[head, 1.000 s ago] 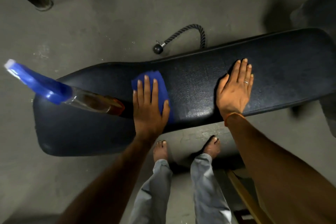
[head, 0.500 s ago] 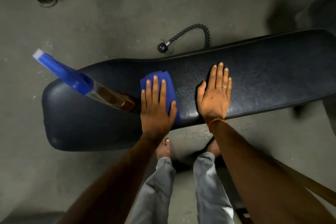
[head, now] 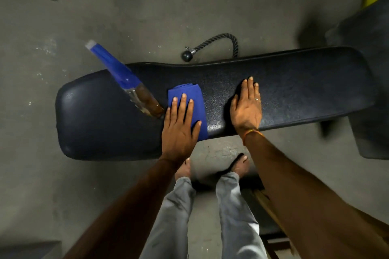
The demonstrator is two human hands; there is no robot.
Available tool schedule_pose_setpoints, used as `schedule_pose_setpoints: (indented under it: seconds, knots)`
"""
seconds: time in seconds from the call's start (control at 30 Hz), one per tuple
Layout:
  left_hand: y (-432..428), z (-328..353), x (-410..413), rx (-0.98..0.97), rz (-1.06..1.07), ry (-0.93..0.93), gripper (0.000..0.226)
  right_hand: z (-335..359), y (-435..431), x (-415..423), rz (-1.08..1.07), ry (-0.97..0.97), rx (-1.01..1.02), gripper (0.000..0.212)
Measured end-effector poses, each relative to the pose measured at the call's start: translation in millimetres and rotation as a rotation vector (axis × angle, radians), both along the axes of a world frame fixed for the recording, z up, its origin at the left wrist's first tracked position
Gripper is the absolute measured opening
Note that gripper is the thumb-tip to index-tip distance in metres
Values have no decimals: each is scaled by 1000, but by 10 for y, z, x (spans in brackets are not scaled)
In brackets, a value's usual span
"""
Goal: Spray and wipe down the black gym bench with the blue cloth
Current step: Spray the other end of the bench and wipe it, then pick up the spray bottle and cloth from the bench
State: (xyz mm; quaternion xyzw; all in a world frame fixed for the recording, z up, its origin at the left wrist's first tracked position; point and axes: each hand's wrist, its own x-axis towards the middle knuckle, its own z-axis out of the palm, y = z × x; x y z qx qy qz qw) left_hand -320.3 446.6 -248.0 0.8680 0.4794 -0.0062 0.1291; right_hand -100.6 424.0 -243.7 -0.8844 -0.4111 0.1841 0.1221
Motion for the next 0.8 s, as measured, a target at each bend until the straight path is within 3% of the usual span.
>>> schedule_pose_setpoints:
  seconds: [0.23, 0.33, 0.47, 0.57, 0.63, 0.8]
  knots:
    - [-495, 343, -690, -123, 140, -8, 59, 319, -318, -752, 23, 168, 40, 40]
    - [-386, 443, -828, -159, 381, -123, 56, 336, -299, -1114, -29, 175, 1, 53]
    - [-49, 650, -780, -226, 563, -422, 85, 334, -95, -1349, -271, 401, -31, 58]
    - [209, 820, -598, -269, 636, -624, 113, 335, -8, -1337, -543, 708, 74, 42]
    - [329, 906, -464, -275, 667, -701, 121, 424, -54, -1303, -629, 792, 121, 33]
    - [446, 1138, -229, -273, 806, -755, 97, 789, -386, -1231, -637, 920, 153, 25]
